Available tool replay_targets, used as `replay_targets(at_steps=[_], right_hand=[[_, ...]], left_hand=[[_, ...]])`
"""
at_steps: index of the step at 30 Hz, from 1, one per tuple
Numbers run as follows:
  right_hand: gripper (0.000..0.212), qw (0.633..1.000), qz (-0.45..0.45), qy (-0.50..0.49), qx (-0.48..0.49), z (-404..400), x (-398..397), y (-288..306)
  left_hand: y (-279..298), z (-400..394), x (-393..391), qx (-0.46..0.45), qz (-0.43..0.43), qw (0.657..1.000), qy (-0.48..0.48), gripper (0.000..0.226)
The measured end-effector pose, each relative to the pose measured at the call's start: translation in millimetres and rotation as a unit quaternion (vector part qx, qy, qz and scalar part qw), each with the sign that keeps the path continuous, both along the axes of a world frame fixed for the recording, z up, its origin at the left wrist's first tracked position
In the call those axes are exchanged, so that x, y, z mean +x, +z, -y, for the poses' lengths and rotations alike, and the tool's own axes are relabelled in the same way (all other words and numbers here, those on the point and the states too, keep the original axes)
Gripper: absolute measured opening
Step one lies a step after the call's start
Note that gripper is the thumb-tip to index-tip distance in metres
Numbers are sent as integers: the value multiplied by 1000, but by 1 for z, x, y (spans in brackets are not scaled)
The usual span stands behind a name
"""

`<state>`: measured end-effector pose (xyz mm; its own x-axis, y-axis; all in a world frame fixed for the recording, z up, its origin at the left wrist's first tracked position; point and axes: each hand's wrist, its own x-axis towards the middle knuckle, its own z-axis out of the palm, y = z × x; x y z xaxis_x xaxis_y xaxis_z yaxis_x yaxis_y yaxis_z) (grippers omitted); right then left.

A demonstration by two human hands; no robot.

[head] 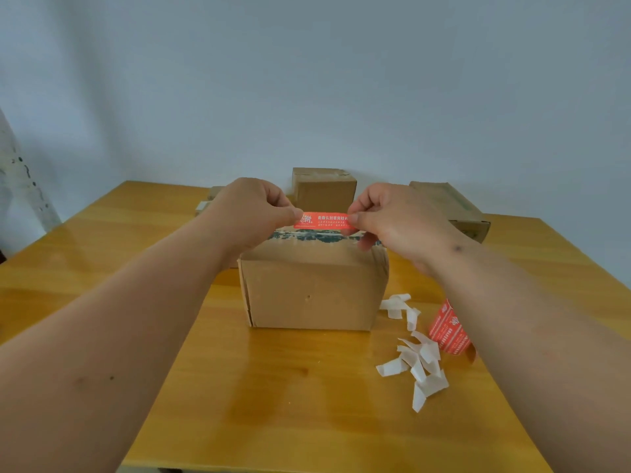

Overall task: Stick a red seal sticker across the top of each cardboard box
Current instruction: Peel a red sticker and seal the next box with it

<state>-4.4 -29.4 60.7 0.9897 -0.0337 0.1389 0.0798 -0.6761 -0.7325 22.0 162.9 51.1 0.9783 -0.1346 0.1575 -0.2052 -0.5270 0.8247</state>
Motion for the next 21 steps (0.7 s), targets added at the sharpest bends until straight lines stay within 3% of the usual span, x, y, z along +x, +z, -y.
replay_targets(at_steps=[4,10,17,19,21], right_hand=[[8,998,37,-20,-43,-6,8,6],[13,999,31,-36,-4,-7,17,4],[12,994,-62,-56,-66,-7,30,-2],[6,991,-76,-49,-94,-8,31,-1],[20,990,-87,-43,-106,-9,31,0]], left_hand=[[2,-1,10,21,7,1000,13,20],[4,1,25,26,-39,999,9,26],[2,9,39,165,-36,985,-16,22],[2,11,39,204,-25,978,-18,9],[0,13,41,241,-13,970,-16,8]])
